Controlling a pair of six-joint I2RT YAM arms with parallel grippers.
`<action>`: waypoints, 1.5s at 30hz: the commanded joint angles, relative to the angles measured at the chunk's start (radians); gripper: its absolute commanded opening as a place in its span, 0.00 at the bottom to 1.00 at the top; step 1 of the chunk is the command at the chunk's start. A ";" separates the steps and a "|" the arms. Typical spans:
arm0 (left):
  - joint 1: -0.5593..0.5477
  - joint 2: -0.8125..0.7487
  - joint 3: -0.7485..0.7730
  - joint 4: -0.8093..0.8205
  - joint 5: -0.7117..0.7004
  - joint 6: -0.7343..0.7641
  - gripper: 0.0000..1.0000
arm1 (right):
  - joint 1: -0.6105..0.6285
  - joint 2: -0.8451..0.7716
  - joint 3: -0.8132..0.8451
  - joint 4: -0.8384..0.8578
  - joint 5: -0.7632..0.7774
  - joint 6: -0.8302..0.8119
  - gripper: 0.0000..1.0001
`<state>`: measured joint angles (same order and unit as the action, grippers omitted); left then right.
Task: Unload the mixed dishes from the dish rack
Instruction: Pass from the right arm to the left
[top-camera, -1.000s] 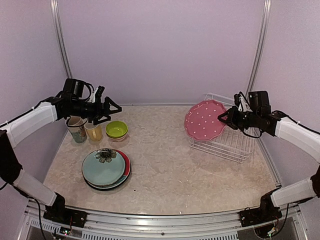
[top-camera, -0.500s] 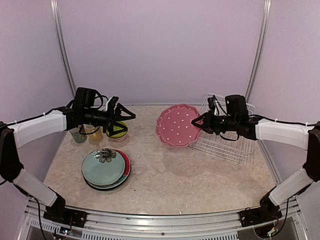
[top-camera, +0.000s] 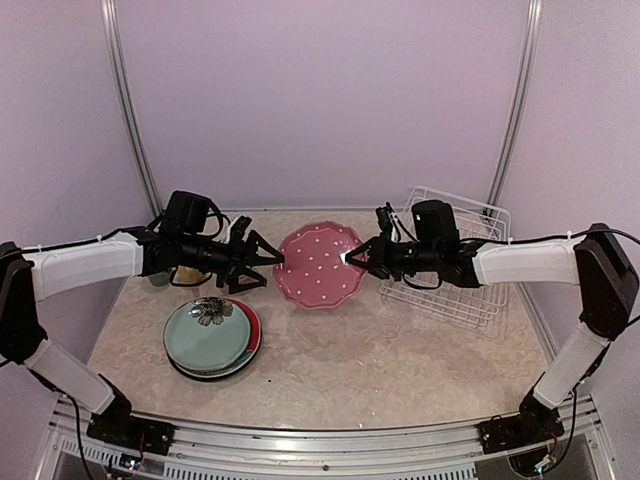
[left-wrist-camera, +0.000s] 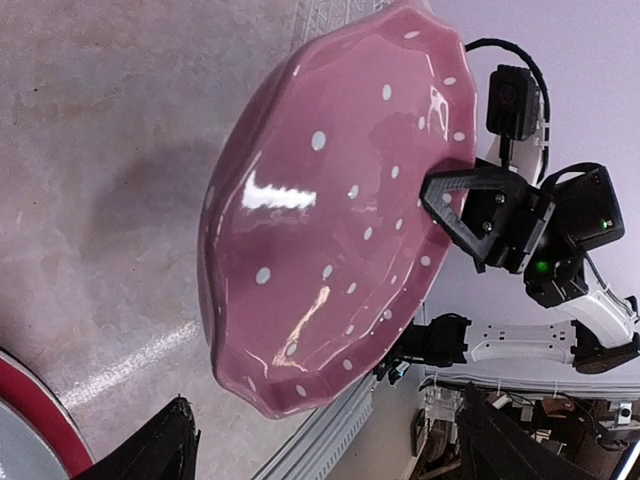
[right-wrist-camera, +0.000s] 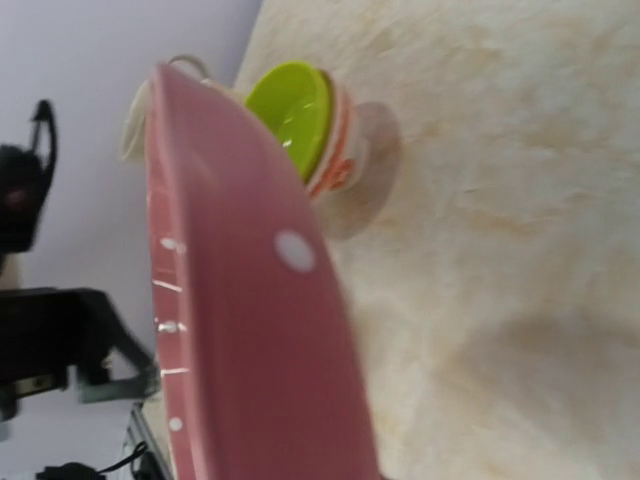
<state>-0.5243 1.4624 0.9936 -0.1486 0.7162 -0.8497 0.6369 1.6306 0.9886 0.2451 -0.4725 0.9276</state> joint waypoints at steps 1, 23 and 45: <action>0.001 0.009 0.012 -0.113 -0.121 0.053 0.83 | 0.044 0.031 0.078 0.218 -0.059 0.053 0.00; 0.105 -0.084 -0.130 -0.012 -0.050 -0.029 0.34 | 0.118 0.221 0.161 0.414 -0.159 0.165 0.00; 0.149 -0.143 -0.169 -0.031 -0.066 -0.020 0.35 | 0.144 0.283 0.214 0.456 -0.182 0.202 0.00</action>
<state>-0.3851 1.3403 0.8398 -0.1726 0.6468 -0.8700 0.7650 1.9179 1.1446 0.5461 -0.6186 1.1057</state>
